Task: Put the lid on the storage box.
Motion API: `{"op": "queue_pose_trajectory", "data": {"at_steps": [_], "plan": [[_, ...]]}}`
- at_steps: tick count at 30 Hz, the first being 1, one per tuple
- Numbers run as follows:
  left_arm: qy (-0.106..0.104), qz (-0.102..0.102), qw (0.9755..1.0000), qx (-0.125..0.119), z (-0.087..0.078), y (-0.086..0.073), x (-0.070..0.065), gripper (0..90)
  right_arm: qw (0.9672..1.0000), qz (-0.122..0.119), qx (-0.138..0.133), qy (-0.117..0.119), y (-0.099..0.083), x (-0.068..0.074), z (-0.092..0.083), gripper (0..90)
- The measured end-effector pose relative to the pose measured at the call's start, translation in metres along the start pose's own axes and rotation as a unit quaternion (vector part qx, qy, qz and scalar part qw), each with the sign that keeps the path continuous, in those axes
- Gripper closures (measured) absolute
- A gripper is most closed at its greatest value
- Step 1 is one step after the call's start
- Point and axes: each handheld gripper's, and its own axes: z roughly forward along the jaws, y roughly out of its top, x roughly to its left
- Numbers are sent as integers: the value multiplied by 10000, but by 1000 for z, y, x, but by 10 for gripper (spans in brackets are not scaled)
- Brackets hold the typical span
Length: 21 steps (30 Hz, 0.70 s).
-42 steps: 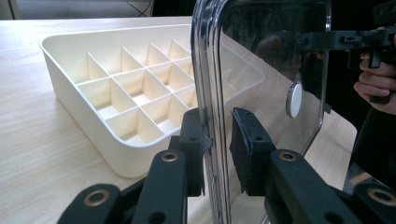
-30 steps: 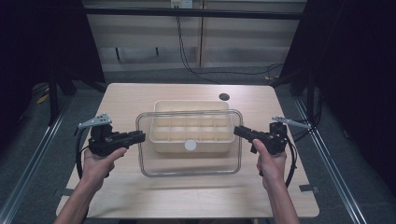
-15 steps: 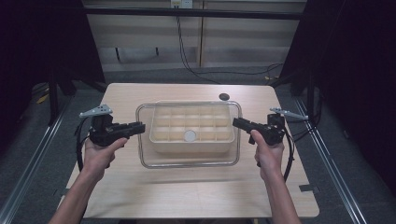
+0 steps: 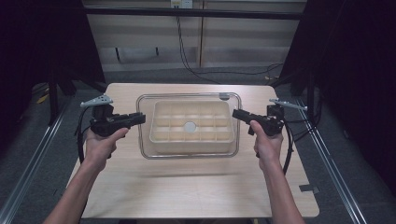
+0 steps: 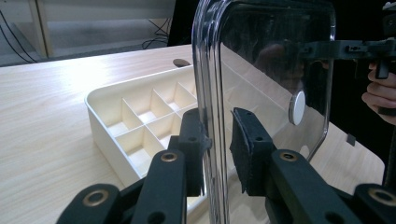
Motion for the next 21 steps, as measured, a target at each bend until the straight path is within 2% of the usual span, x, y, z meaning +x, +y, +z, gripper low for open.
{"op": "queue_pose_trajectory", "data": {"at_steps": [9,11,21], "plan": [[103,-20,9999,-38,6,11,7,743,10000,-14,-56,-16,15,-2,9,707],[136,26,9999,9,9,16,9,742,10000,1,-38,-25,18,-4,11,707],[155,-19,9999,61,17,26,17,740,9999,103,-5,-90,25,-10,19,706]]}}
